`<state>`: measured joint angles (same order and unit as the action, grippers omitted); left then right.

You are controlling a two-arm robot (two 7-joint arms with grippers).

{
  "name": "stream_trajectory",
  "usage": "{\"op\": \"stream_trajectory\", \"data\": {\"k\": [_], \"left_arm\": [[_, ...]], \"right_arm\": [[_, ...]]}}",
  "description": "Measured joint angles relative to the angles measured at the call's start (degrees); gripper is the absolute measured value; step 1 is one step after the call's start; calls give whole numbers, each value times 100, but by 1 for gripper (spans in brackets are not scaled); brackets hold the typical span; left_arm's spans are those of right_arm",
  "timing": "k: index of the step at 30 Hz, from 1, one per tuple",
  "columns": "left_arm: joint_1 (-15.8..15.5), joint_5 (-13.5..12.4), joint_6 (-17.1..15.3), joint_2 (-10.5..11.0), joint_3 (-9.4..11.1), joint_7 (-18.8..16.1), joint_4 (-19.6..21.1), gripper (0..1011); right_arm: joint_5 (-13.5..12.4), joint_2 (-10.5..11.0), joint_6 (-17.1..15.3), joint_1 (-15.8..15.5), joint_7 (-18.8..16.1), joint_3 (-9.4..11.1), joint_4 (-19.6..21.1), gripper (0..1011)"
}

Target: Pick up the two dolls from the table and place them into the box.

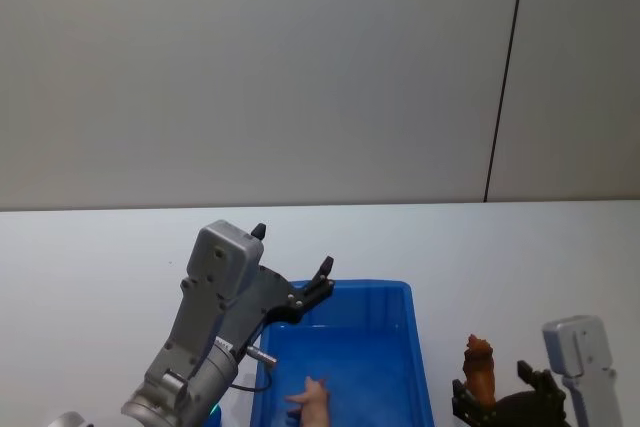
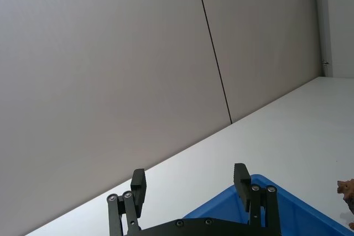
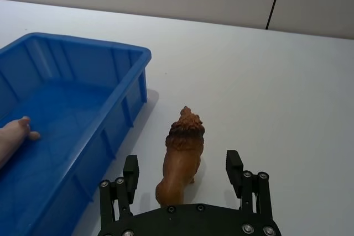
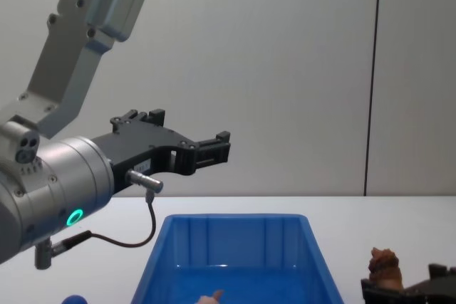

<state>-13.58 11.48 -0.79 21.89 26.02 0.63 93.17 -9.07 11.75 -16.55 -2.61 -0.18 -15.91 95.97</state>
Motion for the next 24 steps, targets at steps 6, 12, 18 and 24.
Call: {"op": "stream_trajectory", "data": {"k": [6, 12, 18, 24], "left_arm": [[0, 0, 0, 0, 0, -1, 0, 1001], [0, 0, 0, 0, 0, 0, 0, 1001], [0, 0, 0, 0, 0, 0, 0, 1001], [0, 0, 0, 0, 0, 0, 0, 1001]], "right_arm": [[-29, -53, -69, 17, 0, -17, -100, 883], [-53, -106, -148, 33, -5, -31, -176, 705], [-57, -144, -219, 38, 8, -38, -209, 506], [-47, -156, -232, 28, 38, -39, -208, 312]]}}
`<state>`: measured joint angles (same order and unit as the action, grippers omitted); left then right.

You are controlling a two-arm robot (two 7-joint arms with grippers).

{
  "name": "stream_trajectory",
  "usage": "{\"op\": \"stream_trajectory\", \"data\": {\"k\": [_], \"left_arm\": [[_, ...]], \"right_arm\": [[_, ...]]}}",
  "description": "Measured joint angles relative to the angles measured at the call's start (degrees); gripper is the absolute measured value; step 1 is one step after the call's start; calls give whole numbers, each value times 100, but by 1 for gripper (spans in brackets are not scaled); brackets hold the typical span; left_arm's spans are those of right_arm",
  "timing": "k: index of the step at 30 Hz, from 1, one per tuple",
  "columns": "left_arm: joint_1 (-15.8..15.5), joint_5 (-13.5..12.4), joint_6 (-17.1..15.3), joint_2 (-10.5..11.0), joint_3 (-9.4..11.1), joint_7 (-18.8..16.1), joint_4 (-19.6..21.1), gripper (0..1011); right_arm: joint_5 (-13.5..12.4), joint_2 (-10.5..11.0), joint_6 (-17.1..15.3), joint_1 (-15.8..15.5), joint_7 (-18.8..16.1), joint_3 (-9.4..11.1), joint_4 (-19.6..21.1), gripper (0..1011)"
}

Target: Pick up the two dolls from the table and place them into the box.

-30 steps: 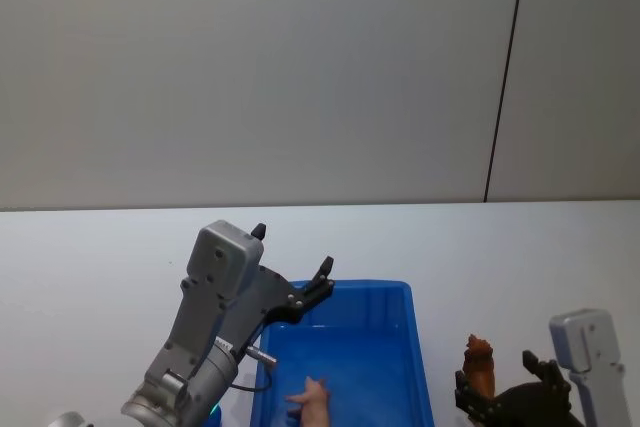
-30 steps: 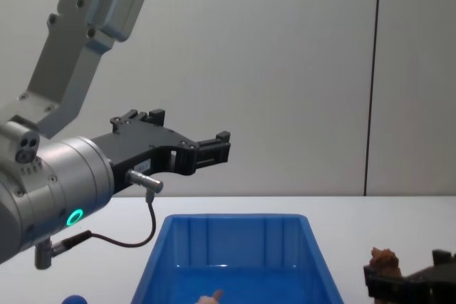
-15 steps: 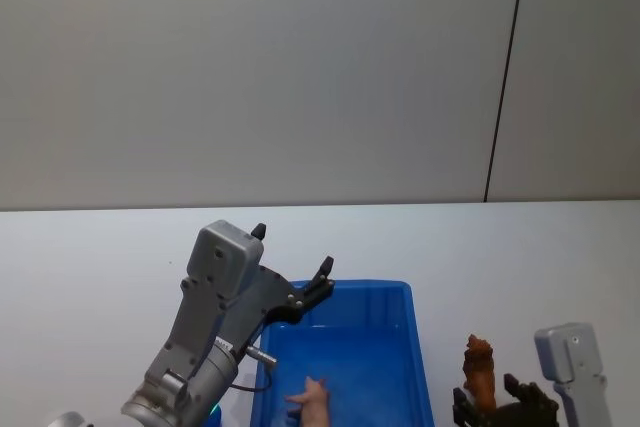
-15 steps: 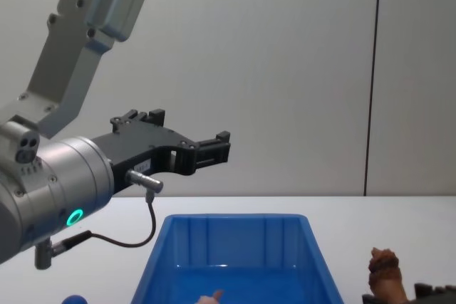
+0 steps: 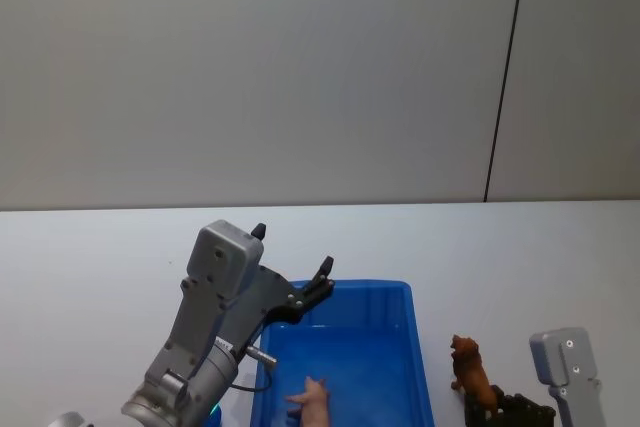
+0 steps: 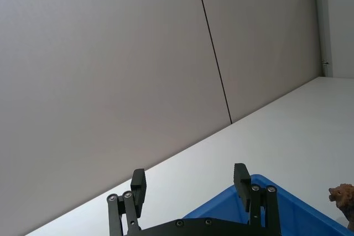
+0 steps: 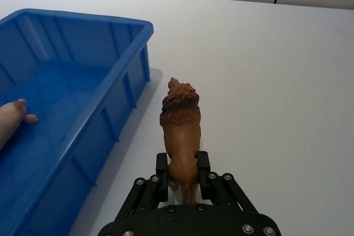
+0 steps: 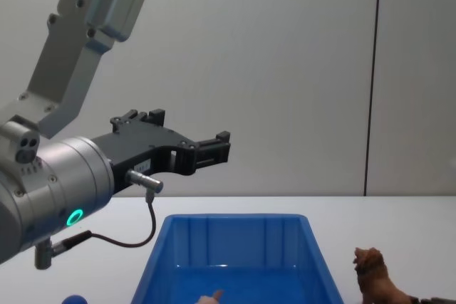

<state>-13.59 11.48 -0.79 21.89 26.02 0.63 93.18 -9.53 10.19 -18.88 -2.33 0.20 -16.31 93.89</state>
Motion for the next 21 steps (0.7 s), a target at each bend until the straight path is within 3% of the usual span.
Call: {"op": "stream_trajectory", "data": {"k": [9, 21], "left_arm": [[0, 0, 0, 0, 0, 0, 0, 1001], [0, 0, 0, 0, 0, 0, 0, 1001]], "right_arm": [[162, 12, 180, -33, 50, 5, 115, 290], [415, 59, 683, -21, -20, 38, 417, 290]]}}
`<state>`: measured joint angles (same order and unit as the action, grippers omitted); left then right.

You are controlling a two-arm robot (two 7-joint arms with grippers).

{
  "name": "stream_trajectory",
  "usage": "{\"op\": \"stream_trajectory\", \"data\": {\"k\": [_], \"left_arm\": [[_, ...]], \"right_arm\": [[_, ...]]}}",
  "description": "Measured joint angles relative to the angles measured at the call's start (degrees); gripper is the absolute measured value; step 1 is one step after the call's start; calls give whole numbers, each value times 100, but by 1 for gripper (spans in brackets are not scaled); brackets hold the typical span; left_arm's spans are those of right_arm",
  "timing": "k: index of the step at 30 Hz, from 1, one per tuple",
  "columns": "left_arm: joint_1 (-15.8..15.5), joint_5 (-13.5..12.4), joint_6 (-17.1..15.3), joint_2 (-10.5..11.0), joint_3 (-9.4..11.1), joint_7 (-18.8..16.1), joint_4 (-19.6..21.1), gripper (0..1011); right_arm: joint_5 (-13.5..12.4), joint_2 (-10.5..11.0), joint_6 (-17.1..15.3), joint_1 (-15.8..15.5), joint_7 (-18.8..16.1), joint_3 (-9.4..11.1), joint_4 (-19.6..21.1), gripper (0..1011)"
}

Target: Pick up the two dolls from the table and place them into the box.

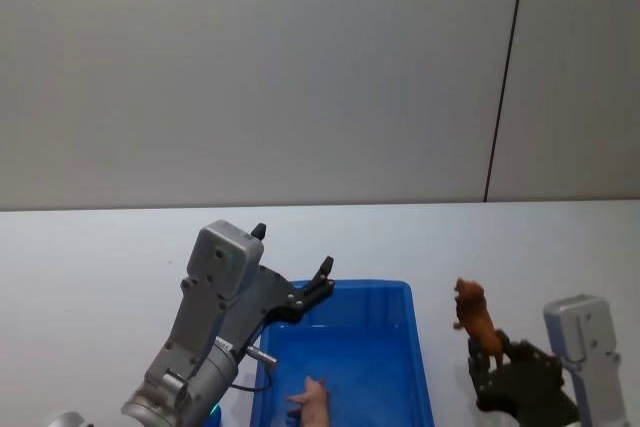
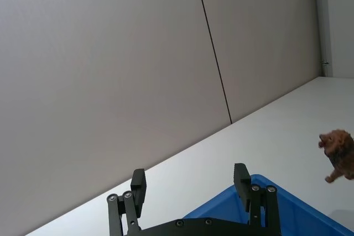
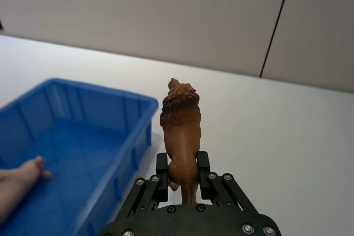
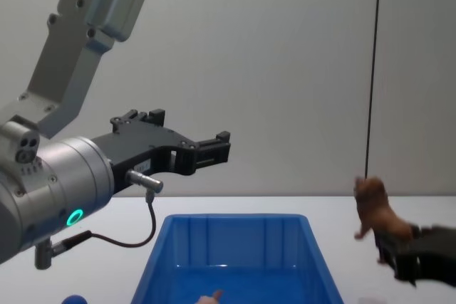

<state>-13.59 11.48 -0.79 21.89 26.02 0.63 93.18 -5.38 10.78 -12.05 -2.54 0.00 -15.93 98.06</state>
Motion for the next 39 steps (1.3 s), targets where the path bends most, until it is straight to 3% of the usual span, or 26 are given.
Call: {"op": "stream_trajectory", "data": {"k": [11, 21, 27, 30, 39], "left_arm": [[0, 0, 0, 0, 0, 0, 0, 1001], [0, 0, 0, 0, 0, 0, 0, 1001], [0, 0, 0, 0, 0, 0, 0, 1001], [0, 0, 0, 0, 0, 0, 0, 1001], [0, 0, 0, 0, 0, 0, 0, 1001]], "right_arm": [[-40, -80, 337, 277, -614, 7, 49, 290], [-107, -332, 261, 695, -1269, -95, -314, 307], [-111, -483, 134, 935, -1510, -159, -610, 460], [-111, -535, 89, 1021, -1558, -178, -728, 601], [-85, -574, 55, 1095, -1454, -176, -879, 854]]}}
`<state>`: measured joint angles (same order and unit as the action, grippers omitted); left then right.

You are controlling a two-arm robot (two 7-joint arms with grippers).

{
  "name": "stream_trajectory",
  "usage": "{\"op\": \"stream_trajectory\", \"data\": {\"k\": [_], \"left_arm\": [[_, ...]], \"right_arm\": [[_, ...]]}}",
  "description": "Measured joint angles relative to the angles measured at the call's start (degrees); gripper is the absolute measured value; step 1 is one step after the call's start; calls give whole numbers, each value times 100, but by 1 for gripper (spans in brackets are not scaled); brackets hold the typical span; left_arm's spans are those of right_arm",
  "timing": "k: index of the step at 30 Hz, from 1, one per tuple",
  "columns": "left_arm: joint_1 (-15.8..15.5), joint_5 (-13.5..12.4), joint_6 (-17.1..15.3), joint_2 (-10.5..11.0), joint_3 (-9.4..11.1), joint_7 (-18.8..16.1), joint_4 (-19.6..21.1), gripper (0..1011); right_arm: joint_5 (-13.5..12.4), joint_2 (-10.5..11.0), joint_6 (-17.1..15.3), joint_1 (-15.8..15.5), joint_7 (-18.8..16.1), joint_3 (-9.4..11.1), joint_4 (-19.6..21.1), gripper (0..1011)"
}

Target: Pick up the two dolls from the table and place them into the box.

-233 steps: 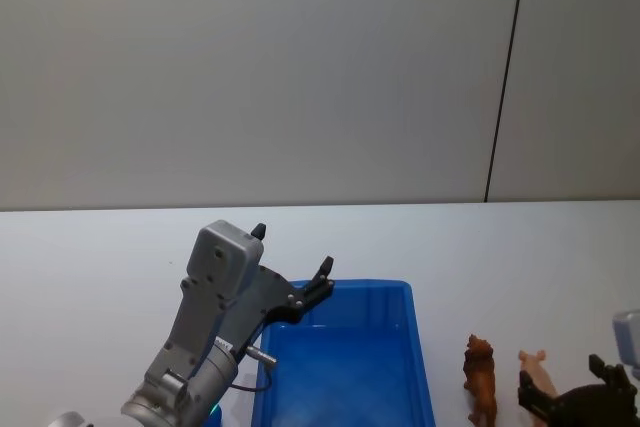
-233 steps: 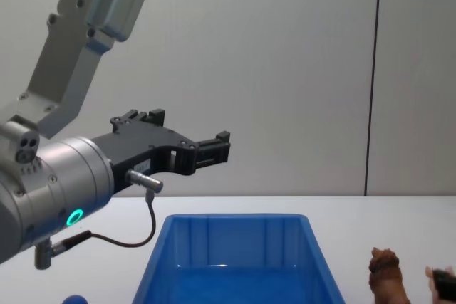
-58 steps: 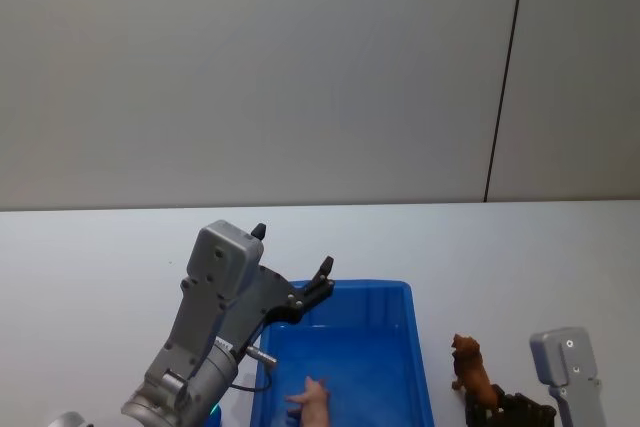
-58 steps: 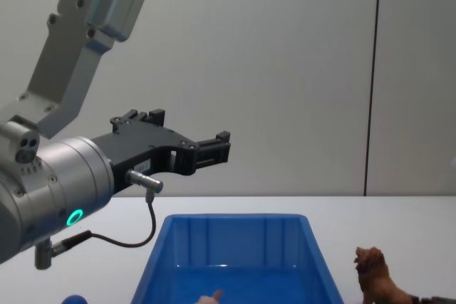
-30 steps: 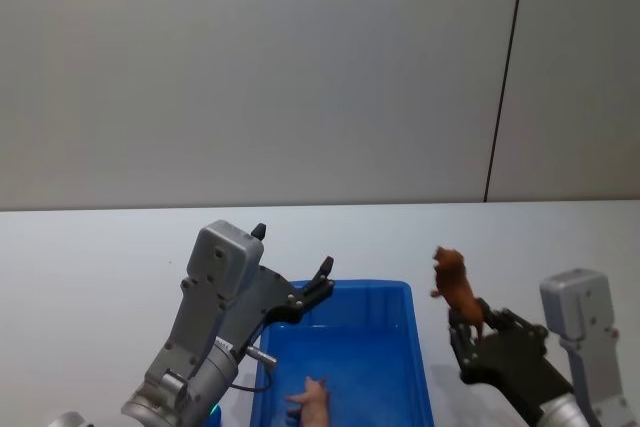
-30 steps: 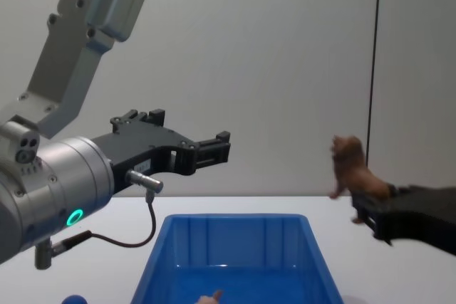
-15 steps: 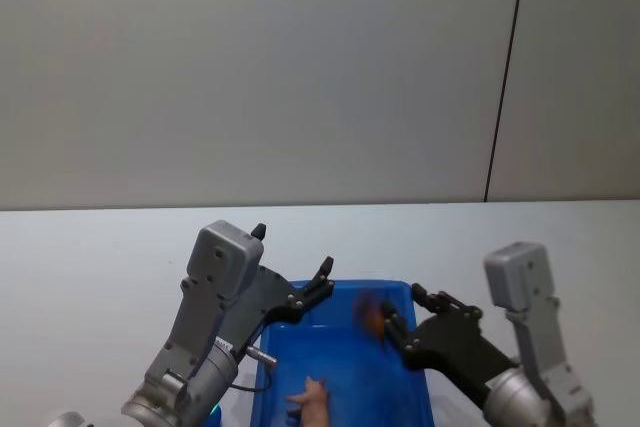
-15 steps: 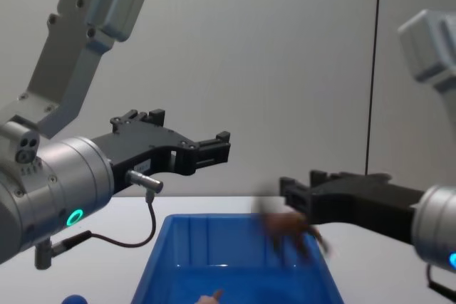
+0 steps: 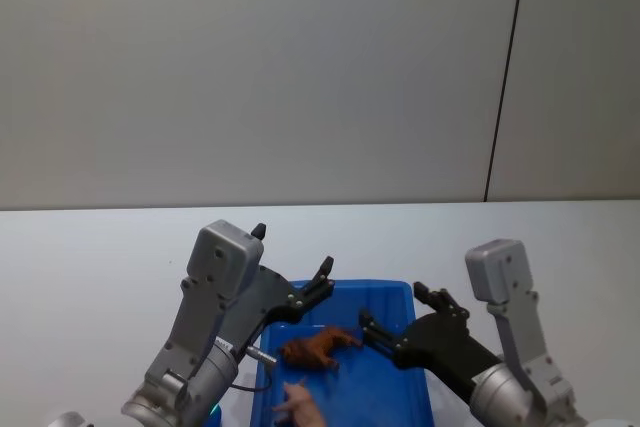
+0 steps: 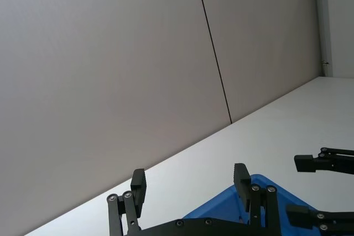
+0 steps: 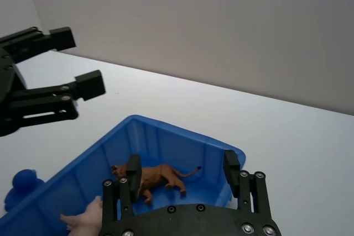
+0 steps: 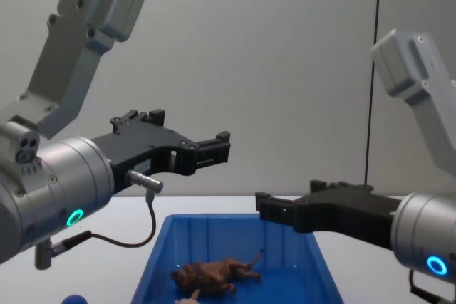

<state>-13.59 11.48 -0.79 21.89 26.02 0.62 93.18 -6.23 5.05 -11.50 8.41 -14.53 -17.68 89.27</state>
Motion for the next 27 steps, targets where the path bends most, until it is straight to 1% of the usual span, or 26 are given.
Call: {"op": "stream_trajectory", "data": {"k": [2, 4, 5, 6, 7, 10, 13, 17, 27], "left_arm": [[0, 0, 0, 0, 0, 0, 0, 1001], [0, 0, 0, 0, 0, 0, 0, 1001], [0, 0, 0, 0, 0, 0, 0, 1001], [0, 0, 0, 0, 0, 0, 0, 1001], [0, 0, 0, 0, 0, 0, 0, 1001], [0, 0, 0, 0, 0, 0, 0, 1001], [0, 0, 0, 0, 0, 0, 0, 1001], [0, 0, 0, 0, 0, 0, 0, 1001], [0, 0, 0, 0, 0, 0, 0, 1001]], "right_arm": [[10, 13, 12, -21, 88, 15, -1, 921], [17, 28, 32, -45, 165, 25, 2, 947], [21, 47, 55, -79, 235, 38, 22, 991], [23, 58, 68, -96, 272, 45, 37, 1001], [24, 79, 100, -137, 362, 57, 67, 1001], [24, 120, 143, -214, 478, 79, 128, 1001], [15, 194, 217, -351, 693, 120, 243, 1001], [-20, 272, 290, -489, 884, 159, 356, 1001], [-79, 396, 417, -714, 1180, 227, 543, 1001]]}}
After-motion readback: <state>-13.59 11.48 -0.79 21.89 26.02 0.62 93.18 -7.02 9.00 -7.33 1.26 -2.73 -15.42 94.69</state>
